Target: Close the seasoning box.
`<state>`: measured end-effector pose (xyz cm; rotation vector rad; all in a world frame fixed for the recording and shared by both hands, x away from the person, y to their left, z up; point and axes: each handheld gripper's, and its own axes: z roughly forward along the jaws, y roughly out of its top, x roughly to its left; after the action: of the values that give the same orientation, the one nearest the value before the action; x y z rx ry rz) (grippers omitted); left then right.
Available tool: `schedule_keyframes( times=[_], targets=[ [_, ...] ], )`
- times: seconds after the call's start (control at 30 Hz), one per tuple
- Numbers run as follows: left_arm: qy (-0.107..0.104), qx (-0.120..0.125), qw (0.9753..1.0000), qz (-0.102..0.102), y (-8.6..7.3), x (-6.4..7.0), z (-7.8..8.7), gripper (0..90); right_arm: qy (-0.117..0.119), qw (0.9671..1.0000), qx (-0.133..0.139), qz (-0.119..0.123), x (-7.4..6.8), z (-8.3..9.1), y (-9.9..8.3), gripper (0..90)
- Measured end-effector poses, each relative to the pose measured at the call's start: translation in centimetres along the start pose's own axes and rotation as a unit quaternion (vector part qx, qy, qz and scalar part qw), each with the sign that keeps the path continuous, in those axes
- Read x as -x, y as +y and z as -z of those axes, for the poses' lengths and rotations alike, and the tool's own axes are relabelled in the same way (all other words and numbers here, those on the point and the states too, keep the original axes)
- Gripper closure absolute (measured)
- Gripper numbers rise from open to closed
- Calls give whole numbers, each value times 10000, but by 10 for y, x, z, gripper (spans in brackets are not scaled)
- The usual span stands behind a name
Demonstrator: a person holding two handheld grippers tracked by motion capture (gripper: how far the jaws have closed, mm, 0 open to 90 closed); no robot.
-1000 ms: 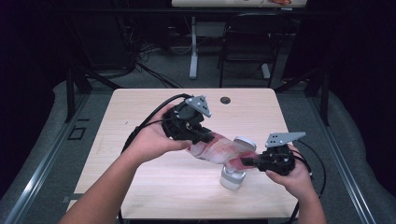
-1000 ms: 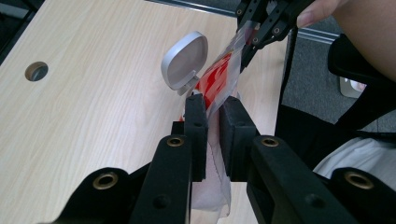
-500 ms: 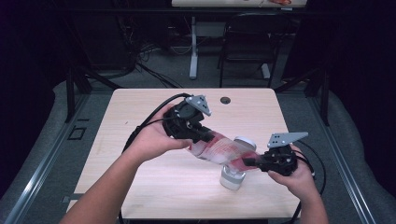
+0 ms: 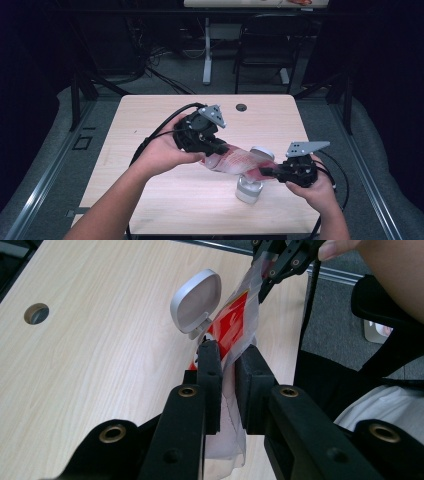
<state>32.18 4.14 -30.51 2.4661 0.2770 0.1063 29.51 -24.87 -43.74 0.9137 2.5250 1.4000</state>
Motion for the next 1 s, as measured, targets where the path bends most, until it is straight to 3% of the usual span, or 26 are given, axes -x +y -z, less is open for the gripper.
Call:
schedule_keyframes(
  times=[0.5,1.0],
  targets=[
    [-33,125,9998,132,-15,-3,6,816,103,9999,-34,102,-5,-4,6,893],
    [-50,230,9991,366,-37,-8,9,802,165,9996,138,156,-7,-11,12,885]
  ],
)
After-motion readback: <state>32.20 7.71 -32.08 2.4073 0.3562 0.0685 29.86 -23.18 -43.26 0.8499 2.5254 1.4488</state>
